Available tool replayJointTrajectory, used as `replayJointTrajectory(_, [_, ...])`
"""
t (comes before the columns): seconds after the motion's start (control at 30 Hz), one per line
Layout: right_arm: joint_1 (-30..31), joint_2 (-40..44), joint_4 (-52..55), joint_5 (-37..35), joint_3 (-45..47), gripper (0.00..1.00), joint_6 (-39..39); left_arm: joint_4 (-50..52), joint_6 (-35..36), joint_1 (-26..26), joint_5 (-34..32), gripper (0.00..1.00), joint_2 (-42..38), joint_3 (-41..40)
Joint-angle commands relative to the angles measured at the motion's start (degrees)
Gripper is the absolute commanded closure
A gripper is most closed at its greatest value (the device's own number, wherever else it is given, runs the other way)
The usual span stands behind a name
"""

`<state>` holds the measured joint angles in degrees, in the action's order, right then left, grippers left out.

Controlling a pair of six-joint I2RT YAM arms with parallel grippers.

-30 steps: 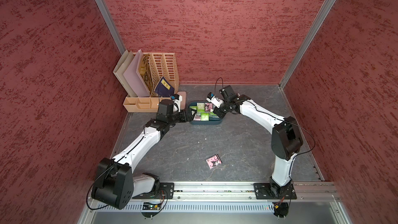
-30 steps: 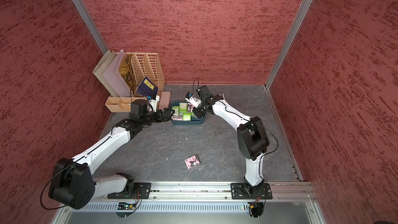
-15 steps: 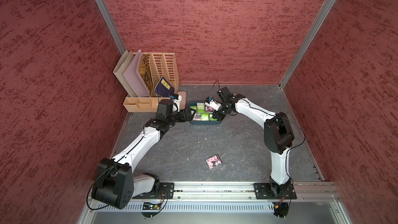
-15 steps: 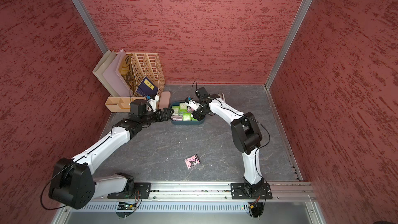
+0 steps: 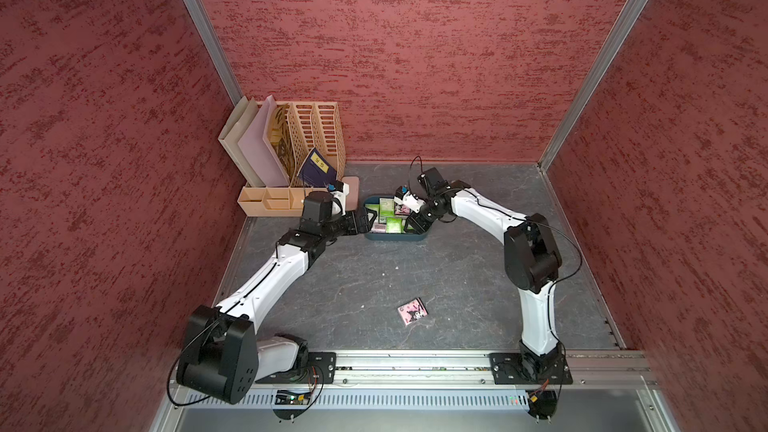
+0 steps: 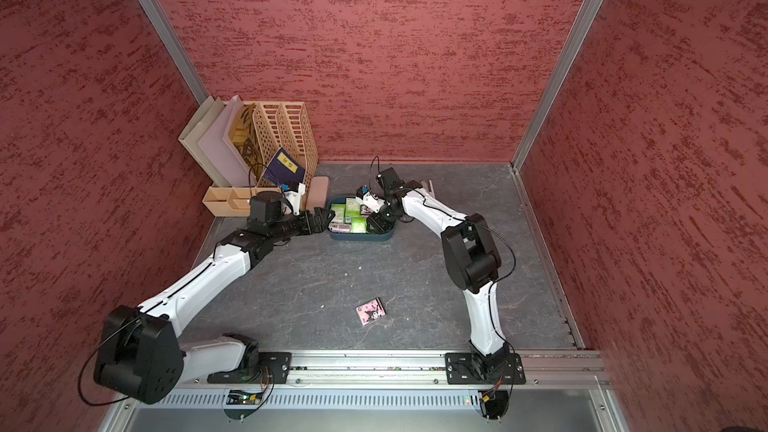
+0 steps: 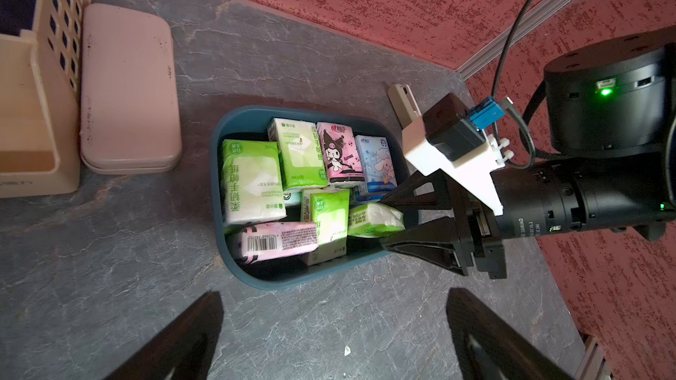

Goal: Put the pocket tissues into the storage box
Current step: Place the pocket tissues in the storage box, then adjust the pocket tissues in the storage box.

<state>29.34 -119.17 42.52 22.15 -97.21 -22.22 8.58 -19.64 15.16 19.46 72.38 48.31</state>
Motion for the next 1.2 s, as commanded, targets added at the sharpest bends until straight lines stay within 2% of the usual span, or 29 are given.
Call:
replayJointTrajectory(0.0, [-0.51, 4.46, -3.47, 0.69, -1.24, 0.48, 2.27, -0.60, 1.01, -0.50, 0.84, 0.00, -0.88, -0.25])
replayJointTrajectory(0.13, [-0.49, 4.76, -3.36, 1.67, -5.37, 0.47, 5.20, -0.75, 0.98, -0.48, 0.75, 0.00, -0.93, -0.14])
replayJointTrajectory(0.27, [0.22, 1.44, 0.31, 3.26, -10.40, 0.51, 7.43, -1.12, 0.75, -0.48, 0.72, 0.00, -0.92, -0.06])
replayJointTrajectory(0.4, [1.37, -1.67, 3.65, 2.78, -13.41, 0.63, 7.02, -1.49, 0.48, -0.48, 0.67, 0.00, -0.92, -0.06])
replayJointTrajectory(0.7, [4.08, -4.94, 5.35, -0.04, -14.76, 0.59, -0.67, -1.80, 0.15, -0.57, 0.75, 0.00, -0.75, 0.08])
replayJointTrajectory(1.17, [5.11, -12.46, 3.31, -3.90, -19.71, 0.61, -3.54, -1.90, -0.20, -1.10, 1.10, 0.00, -0.40, 0.05])
